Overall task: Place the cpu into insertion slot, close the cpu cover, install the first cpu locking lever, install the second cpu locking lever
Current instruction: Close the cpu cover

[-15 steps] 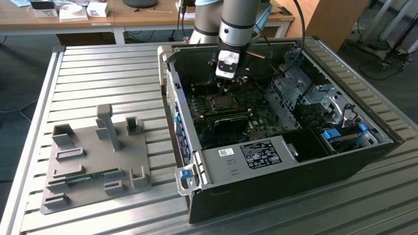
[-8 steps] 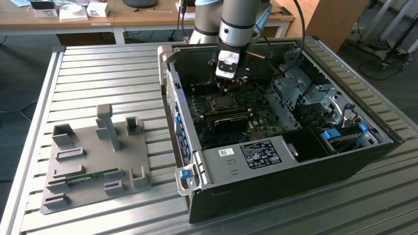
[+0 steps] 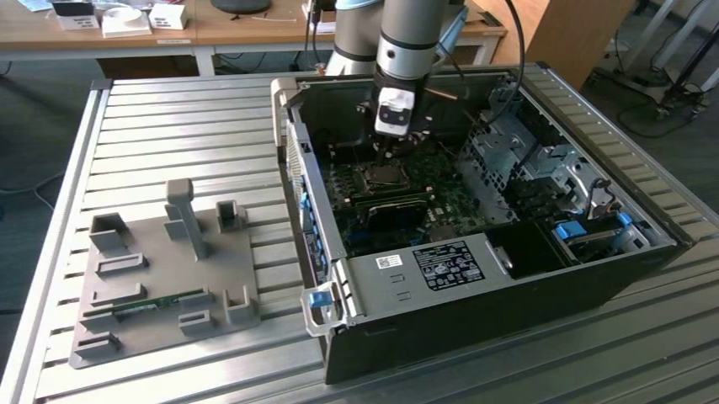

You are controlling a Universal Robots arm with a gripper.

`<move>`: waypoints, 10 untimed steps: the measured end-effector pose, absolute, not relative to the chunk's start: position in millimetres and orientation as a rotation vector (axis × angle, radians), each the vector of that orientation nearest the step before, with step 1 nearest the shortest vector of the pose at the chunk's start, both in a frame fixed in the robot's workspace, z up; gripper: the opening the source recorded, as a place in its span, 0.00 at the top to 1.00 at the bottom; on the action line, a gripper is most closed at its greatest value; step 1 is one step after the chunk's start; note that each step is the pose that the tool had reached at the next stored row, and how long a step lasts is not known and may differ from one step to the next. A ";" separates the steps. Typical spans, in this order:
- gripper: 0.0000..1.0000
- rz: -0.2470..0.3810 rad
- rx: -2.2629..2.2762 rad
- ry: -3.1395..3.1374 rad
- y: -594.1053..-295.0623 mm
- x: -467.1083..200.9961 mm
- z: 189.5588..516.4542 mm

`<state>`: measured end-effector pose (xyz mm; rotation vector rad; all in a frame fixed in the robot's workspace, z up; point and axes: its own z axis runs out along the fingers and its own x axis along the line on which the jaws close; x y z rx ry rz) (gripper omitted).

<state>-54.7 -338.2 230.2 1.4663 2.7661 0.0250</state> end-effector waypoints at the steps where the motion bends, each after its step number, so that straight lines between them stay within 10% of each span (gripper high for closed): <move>1: 0.89 0.025 1.442 2.779 -338.2 -54.7 230.2; 10: 0.89 0.026 1.210 2.889 -338.2 -54.7 230.0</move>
